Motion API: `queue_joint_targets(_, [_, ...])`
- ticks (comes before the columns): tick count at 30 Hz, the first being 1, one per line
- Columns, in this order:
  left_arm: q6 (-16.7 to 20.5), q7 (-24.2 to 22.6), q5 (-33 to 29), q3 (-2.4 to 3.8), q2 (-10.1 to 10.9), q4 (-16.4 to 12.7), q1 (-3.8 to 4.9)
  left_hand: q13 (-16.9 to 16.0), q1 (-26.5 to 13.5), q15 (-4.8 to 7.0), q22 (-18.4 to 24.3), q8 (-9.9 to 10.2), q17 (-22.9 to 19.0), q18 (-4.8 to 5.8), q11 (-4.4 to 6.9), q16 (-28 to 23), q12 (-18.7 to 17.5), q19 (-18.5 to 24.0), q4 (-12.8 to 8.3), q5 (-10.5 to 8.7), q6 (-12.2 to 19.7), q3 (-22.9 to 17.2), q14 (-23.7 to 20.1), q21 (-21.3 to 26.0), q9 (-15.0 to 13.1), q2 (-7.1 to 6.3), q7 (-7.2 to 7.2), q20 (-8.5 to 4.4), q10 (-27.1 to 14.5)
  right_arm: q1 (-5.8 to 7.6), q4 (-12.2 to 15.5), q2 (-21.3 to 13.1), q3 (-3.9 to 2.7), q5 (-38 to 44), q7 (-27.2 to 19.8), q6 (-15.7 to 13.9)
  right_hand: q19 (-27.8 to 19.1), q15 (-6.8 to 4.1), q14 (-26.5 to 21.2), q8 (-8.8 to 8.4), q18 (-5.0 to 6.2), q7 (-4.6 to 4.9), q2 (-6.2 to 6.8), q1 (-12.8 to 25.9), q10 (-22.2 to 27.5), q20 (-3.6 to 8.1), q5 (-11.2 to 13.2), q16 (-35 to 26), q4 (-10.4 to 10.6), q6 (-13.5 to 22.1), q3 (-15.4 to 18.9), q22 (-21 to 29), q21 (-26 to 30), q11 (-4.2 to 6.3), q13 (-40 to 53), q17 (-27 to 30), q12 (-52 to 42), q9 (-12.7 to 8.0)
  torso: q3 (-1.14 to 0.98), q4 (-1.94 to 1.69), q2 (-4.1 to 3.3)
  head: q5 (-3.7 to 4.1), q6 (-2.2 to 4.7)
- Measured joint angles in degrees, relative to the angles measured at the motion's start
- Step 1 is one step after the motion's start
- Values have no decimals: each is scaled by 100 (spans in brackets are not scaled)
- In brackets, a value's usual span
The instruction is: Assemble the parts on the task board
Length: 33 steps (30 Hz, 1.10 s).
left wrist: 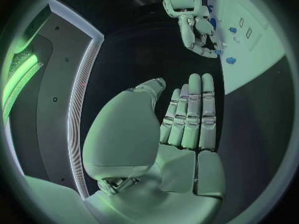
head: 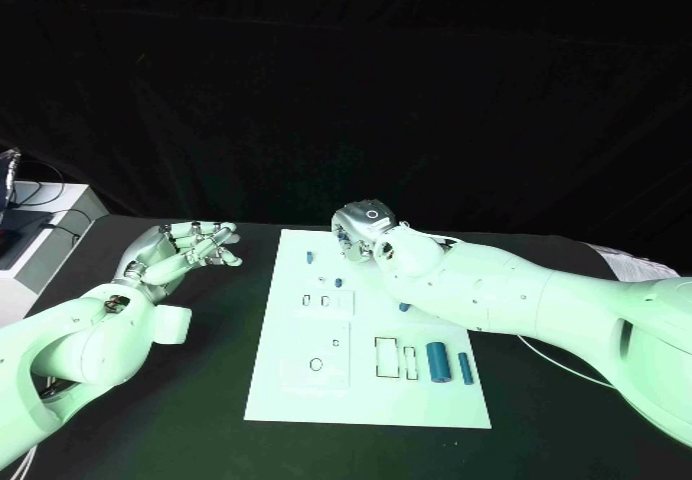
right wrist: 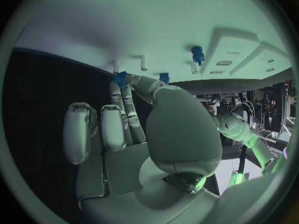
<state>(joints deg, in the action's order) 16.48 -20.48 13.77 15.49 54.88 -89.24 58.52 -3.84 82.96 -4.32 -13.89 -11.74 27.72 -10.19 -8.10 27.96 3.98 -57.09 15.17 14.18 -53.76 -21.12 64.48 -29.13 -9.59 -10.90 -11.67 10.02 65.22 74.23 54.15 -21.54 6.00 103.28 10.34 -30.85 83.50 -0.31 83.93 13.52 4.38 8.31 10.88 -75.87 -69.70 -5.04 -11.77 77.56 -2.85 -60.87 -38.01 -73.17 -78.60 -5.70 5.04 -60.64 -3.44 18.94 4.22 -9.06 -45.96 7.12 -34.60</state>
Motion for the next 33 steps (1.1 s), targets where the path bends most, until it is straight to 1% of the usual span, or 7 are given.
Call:
queue_joint_targets(2, [-1,2,0,0,0,11,0,0,0,0,-8,0,12,0,-19,0,0,20,0,0,0,0,0,0,0,0,0,-20,-19,0,26,-18,0,16,16,-17,0,0,0,0,0,3,0,0,0,0,-12,0,0,-3,0,-7,-22,0,0,-3,5,0,3,-4,-5,4,4])
queue_joint_targets(9, [-4,6,1,0,0,37,0,0,0,0,-8,0,12,0,-21,0,0,20,0,0,0,0,0,0,0,0,0,-20,-21,-6,126,-84,4,81,86,-83,0,0,0,0,0,10,0,0,0,0,-14,0,-1,-9,-1,-7,-22,0,0,-2,-16,13,18,-18,-16,10,16])
queue_joint_targets(11, [-5,7,1,0,0,42,0,0,0,0,-7,0,12,0,-21,0,0,20,0,0,0,0,0,0,0,0,0,-20,-21,-7,156,-104,4,98,107,-99,0,0,0,0,1,-3,1,1,0,0,-15,19,-1,-22,-1,-22,-22,0,0,-14,-18,15,24,-19,-19,10,17])
queue_joint_targets(16, [-8,9,1,0,0,61,0,0,0,0,-14,0,21,0,-5,22,0,20,0,0,0,0,0,-22,1,0,0,-20,-37,-8,201,-137,5,132,146,-130,0,0,0,-1,0,-8,1,1,0,0,-14,22,-1,-27,0,-24,-22,0,0,-16,-19,15,27,-26,-28,16,21])
queue_joint_targets(23, [-12,10,1,0,0,82,0,0,0,0,-14,0,22,0,1,22,0,20,0,0,0,0,0,-22,1,0,0,-20,-42,-11,268,-190,7,176,190,-176,0,0,0,3,1,-8,1,1,0,0,-10,22,-1,-27,0,-35,-22,0,0,-16,-18,15,42,-37,-37,31,30])
queue_joint_targets(31, [-17,10,1,0,-4,94,0,0,0,0,-13,0,29,0,1,22,0,19,0,0,0,0,0,-22,2,0,0,-19,-42,-14,368,-271,5,204,234,-213,0,0,0,22,1,-8,2,2,0,0,-6,22,0,-27,0,-39,-45,0,0,-16,-18,41,49,-50,-46,49,40])
queue_joint_targets(33, [-19,10,1,0,-4,97,0,0,0,0,-13,0,29,0,1,22,0,19,0,0,0,0,0,-21,2,0,0,-19,-42,-16,393,-292,4,209,245,-223,0,0,0,22,1,-8,2,2,0,0,-6,22,0,-27,1,-39,-45,0,0,-16,-17,41,55,-53,-48,53,38])
